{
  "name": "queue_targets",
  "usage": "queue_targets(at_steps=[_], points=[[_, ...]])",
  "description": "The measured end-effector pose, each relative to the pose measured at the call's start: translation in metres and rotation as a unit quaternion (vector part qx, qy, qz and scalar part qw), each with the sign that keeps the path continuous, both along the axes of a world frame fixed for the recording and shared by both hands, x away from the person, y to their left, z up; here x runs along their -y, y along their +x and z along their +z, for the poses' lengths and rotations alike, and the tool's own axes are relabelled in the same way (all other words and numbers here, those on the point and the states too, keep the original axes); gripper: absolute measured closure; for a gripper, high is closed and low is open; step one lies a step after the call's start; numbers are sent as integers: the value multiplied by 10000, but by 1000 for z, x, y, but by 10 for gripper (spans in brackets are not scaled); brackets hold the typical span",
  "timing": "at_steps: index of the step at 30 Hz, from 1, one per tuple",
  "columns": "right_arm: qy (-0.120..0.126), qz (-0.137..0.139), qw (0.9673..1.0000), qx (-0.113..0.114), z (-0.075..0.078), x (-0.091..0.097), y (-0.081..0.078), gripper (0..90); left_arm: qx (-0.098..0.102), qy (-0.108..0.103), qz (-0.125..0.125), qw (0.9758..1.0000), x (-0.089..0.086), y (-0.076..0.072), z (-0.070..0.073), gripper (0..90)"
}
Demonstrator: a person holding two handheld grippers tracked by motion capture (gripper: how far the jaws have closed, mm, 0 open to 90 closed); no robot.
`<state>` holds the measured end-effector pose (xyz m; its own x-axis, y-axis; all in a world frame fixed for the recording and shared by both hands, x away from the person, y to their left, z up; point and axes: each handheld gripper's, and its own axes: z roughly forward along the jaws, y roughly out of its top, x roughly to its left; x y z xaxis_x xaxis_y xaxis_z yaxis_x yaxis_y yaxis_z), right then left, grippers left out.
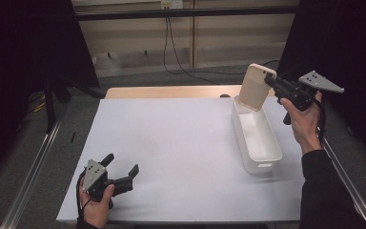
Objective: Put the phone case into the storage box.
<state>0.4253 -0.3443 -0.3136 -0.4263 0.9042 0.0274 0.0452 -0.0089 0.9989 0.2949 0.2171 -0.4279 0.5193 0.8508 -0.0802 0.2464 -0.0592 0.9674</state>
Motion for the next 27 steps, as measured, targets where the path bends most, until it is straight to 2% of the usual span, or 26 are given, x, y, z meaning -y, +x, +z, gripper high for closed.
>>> queue_targets(at_steps=[6, 13, 18, 23, 27], points=[[-100, -15, 9999, -110, -10, 4, 8, 809, -3, 12, 81, 10000, -2, 1, -1, 28], [-237, -49, 9996, -161, -18, 4, 15, 809, -5, 41, 87, 10000, -3, 1, -1, 28], [-236, -76, 9995, -206, -26, 3, 22, 809, -1, 27, 107, 9999, -4, 1, -2, 28], [-378, -125, 9989, -243, -33, 2, 27, 810, 14, 34, 101, 9999, -4, 1, -1, 28], [-381, -137, 9988, -267, -38, 1, 31, 810, 8, 49, 107, 9999, -4, 1, -2, 28]])
